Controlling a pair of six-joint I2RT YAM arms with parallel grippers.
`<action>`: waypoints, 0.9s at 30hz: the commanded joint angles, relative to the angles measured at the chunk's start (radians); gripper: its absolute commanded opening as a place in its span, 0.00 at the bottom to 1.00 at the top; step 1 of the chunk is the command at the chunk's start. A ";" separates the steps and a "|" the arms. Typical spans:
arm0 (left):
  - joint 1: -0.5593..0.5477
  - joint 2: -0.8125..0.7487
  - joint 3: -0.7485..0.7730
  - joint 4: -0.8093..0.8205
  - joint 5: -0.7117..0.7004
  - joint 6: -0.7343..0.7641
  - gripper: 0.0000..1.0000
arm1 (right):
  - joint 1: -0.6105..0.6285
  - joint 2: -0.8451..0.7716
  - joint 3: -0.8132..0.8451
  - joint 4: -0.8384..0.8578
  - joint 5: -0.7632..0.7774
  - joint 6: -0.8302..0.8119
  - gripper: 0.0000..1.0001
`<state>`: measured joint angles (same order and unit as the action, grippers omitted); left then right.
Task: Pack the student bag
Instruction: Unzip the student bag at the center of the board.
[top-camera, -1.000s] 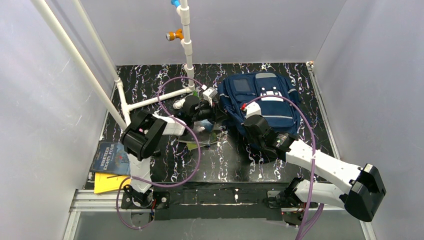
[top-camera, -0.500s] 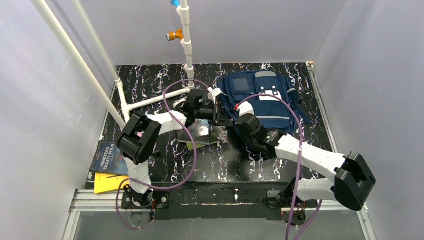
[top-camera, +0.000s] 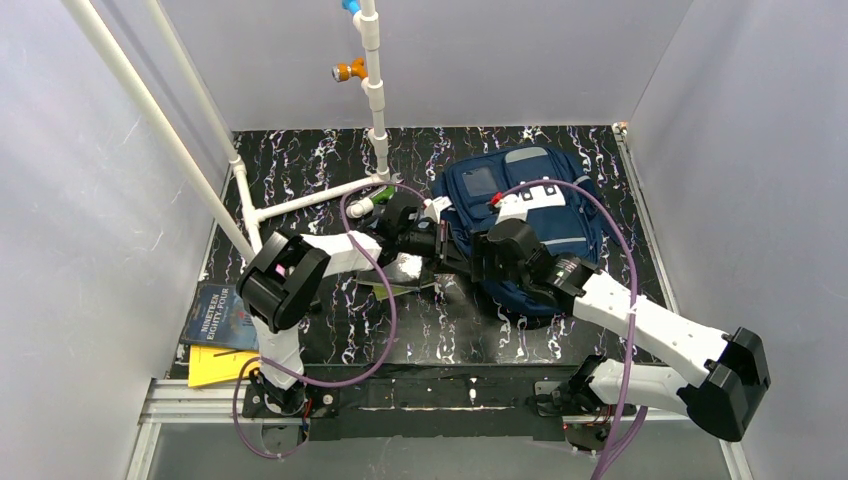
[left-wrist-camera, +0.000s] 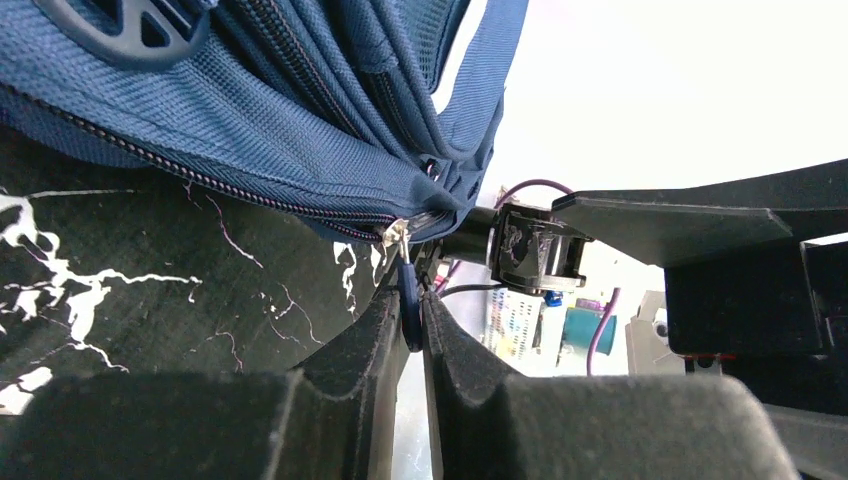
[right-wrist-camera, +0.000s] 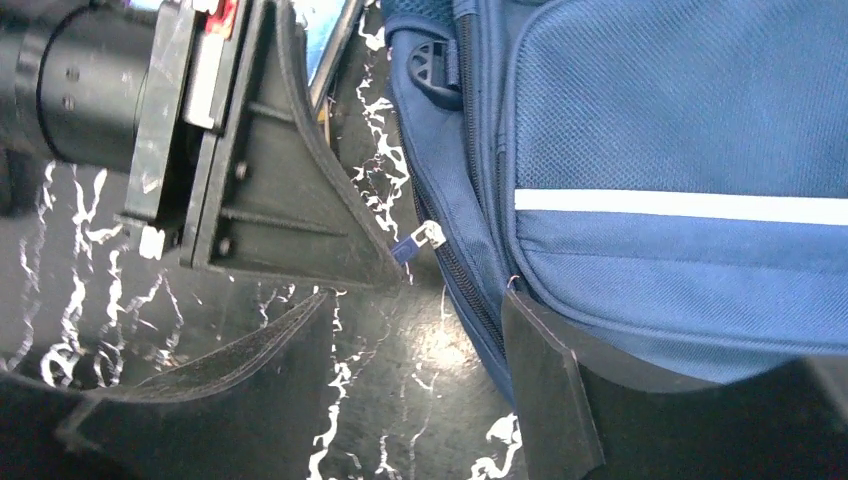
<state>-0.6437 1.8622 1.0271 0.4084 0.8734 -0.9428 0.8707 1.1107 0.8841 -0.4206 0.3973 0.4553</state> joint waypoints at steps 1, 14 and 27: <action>-0.026 -0.041 -0.017 0.012 -0.008 -0.033 0.06 | -0.004 -0.004 -0.022 -0.081 0.082 0.300 0.70; -0.004 -0.154 -0.178 0.013 -0.042 0.014 0.52 | -0.004 -0.027 -0.229 0.104 -0.088 0.785 0.50; 0.059 -0.512 -0.282 -0.297 -0.216 0.225 0.82 | 0.135 0.263 -0.100 0.068 0.204 0.731 0.53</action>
<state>-0.5827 1.4330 0.7414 0.2844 0.7555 -0.8345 0.9249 1.3201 0.6884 -0.3286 0.3927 1.1961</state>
